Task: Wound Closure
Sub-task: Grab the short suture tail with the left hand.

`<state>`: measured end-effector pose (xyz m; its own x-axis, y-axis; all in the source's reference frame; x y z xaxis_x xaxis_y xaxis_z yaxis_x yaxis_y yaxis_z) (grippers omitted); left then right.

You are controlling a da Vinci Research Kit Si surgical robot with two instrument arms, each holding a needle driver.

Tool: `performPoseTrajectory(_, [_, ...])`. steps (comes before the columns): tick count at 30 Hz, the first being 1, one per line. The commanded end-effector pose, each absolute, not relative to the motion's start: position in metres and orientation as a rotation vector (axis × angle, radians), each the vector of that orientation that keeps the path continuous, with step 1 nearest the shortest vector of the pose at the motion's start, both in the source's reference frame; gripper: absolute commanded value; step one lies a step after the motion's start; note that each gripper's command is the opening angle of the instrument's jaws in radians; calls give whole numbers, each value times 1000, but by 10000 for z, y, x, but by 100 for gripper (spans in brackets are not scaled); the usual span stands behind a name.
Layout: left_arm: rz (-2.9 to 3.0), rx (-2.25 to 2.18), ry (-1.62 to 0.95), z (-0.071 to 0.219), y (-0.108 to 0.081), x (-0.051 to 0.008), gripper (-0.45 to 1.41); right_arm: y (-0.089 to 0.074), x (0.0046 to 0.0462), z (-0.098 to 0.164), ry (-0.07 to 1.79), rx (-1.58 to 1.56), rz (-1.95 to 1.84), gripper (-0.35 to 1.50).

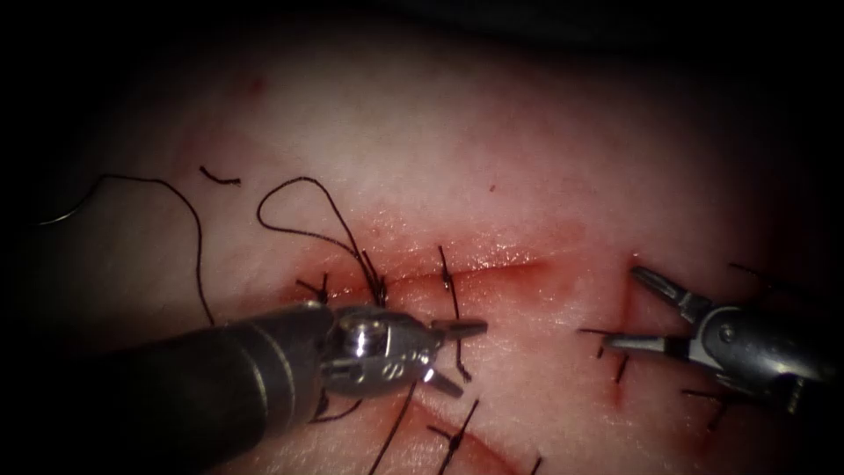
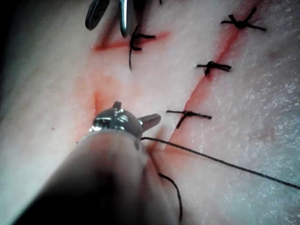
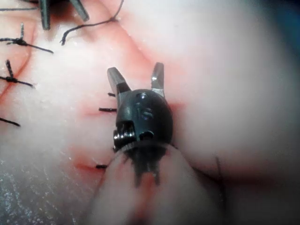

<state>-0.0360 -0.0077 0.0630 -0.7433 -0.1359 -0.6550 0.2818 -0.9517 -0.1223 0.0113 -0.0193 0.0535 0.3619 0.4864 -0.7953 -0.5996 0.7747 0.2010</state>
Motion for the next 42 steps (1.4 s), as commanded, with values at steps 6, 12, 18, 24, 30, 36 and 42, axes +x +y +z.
performPoseTrajectory(6, [-2687,948,346,638,-75,-366,34,-194,122,543,978,-132,701,121])
performPoseTrajectory(12, [-2624,914,317,645,-74,-377,26,-194,123,547,977,-137,701,123])
performPoseTrajectory(18, [-2590,891,320,652,-68,-381,21,-196,124,549,977,-139,700,123])
performPoseTrajectory(24, [-2582,872,344,651,-69,-382,-8,-196,126,549,974,-140,700,125])
performPoseTrajectory(30, [-2575,857,349,652,-70,-383,-18,-195,130,550,971,-143,704,126])
performPoseTrajectory(36, [-2556,829,393,651,-68,-382,-45,-196,137,552,968,-146,705,128])
performPoseTrajectory(42, [-2546,847,417,643,-51,-372,-45,-188,153,561,1008,-76,628,116])
